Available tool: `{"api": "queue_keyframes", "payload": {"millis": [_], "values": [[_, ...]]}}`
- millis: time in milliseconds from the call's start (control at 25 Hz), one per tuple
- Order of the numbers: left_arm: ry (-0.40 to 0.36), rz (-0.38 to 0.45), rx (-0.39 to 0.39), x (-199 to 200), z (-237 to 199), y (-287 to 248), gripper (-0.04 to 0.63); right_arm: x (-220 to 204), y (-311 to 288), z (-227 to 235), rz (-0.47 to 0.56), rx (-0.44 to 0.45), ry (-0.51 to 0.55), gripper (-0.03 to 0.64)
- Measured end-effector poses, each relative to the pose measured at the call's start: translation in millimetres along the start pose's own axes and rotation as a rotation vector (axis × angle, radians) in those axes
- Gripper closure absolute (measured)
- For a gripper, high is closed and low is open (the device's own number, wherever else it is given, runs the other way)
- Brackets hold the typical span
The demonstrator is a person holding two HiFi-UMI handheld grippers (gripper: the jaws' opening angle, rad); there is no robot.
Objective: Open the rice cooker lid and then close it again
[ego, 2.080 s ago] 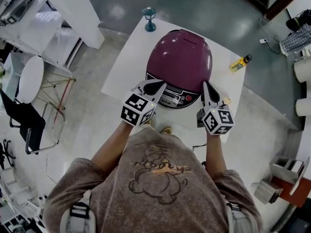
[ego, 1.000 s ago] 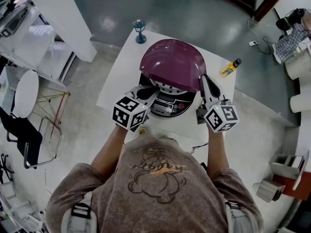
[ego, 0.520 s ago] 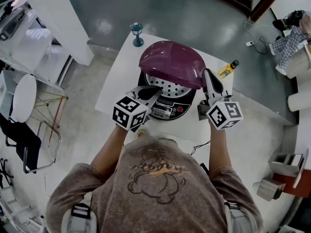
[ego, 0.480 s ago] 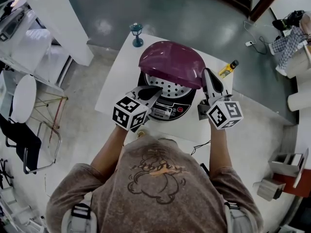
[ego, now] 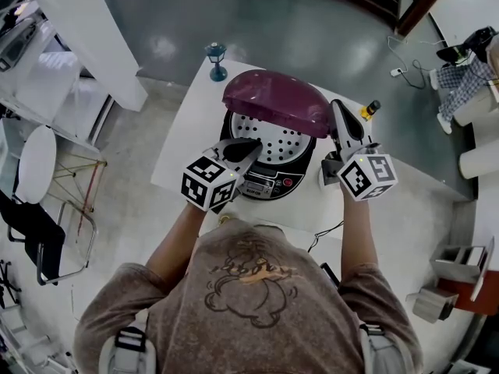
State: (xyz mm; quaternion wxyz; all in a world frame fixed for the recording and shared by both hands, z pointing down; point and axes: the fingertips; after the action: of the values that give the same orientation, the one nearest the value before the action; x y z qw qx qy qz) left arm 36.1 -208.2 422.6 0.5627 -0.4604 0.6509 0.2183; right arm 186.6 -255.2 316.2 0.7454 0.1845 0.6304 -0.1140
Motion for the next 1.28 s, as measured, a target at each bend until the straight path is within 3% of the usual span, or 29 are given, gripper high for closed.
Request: {"api": "queue_keyframes", "payload": {"millis": [600,1280], "values": [[0.003,0.044,-0.003,21,-10,-9,0.574,40,-31,21,0.065,0.023,0.023,0.614],[0.022,0.06,0.013,29,-21,-22,0.575,67,-57,59,0.127,0.026,-0.049,0.614]]}}
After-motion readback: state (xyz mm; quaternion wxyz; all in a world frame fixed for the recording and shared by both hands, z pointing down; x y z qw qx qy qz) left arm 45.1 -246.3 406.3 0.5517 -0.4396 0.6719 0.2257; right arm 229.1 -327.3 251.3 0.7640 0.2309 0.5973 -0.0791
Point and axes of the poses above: the fingertips, and each gripper's own axes: y backward along the fingers, z to its right, x out of its top, and after that the axes turned 3 degrees about z, right-handed
